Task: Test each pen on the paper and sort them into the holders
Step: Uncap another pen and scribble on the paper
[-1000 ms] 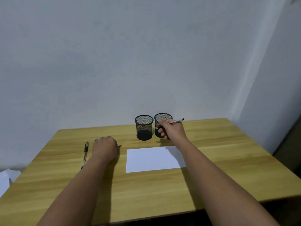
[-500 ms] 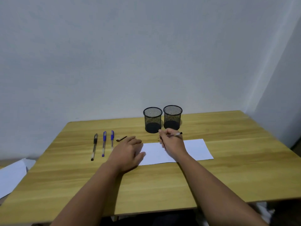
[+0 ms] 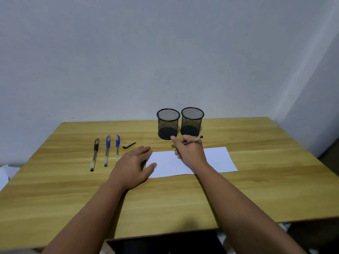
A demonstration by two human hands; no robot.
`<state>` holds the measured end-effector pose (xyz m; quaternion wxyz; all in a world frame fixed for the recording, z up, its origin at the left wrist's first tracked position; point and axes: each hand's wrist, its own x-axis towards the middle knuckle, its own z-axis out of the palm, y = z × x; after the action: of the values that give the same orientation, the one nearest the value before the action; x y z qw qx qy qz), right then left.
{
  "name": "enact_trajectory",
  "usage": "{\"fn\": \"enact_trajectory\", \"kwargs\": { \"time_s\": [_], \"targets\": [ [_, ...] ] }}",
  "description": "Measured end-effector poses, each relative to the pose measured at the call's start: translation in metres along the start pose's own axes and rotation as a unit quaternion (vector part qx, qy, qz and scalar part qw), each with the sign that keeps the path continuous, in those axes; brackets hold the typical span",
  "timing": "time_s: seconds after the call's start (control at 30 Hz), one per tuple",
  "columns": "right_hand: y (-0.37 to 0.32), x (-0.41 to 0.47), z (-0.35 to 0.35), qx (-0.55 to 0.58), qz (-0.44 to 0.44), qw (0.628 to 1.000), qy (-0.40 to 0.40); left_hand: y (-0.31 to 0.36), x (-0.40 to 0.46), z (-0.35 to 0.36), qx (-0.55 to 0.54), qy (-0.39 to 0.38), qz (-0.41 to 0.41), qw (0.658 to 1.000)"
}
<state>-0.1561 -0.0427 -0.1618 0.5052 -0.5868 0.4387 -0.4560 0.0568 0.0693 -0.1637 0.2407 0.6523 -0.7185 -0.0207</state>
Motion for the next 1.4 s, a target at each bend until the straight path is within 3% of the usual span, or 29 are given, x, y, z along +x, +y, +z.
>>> {"fn": "enact_trajectory", "kwargs": {
  "time_s": [1.4],
  "targets": [
    [-0.0011, -0.0043, -0.0003, -0.089, -0.011, 0.995, 0.031, 0.0037, -0.0023, -0.0023, 0.005, -0.019, -0.012, 1.0]
  ]
}}
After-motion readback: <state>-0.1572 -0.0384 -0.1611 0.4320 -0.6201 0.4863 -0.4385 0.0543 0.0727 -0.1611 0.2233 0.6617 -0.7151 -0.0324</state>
